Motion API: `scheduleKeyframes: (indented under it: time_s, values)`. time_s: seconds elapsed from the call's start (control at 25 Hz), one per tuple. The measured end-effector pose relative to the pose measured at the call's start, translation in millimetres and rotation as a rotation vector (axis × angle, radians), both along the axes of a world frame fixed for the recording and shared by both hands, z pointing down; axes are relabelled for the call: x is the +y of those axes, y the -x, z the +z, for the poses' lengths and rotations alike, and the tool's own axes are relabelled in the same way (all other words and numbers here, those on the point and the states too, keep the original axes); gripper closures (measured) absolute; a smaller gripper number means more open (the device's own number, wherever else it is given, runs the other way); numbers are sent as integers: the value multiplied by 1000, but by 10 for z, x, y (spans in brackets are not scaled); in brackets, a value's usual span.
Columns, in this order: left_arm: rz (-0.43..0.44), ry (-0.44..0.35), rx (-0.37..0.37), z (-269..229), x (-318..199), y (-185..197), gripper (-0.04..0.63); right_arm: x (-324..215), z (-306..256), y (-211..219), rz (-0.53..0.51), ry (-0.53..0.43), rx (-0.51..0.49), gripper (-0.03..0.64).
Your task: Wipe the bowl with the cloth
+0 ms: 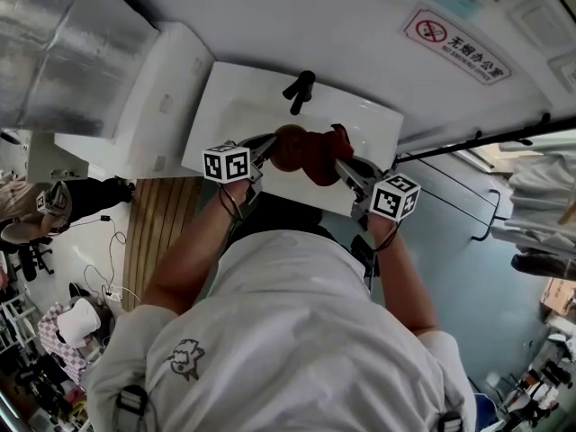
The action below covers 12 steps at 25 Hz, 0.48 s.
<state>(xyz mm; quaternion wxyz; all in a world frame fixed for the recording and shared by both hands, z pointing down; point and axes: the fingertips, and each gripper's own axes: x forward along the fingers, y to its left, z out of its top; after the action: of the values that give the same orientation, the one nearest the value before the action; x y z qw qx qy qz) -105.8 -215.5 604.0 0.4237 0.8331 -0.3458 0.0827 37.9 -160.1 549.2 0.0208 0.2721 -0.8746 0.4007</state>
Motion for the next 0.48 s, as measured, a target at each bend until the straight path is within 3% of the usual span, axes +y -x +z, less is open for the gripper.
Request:
scheduleKeyframes:
  time_s: [0.32,0.48]
  values:
    - [14,25,-175,287,-11,199,572,-69,262,-164,67,-33,188,563]
    - [27,53,-235,541,-67,258,572,-101,380,-222,102,-25,235,563]
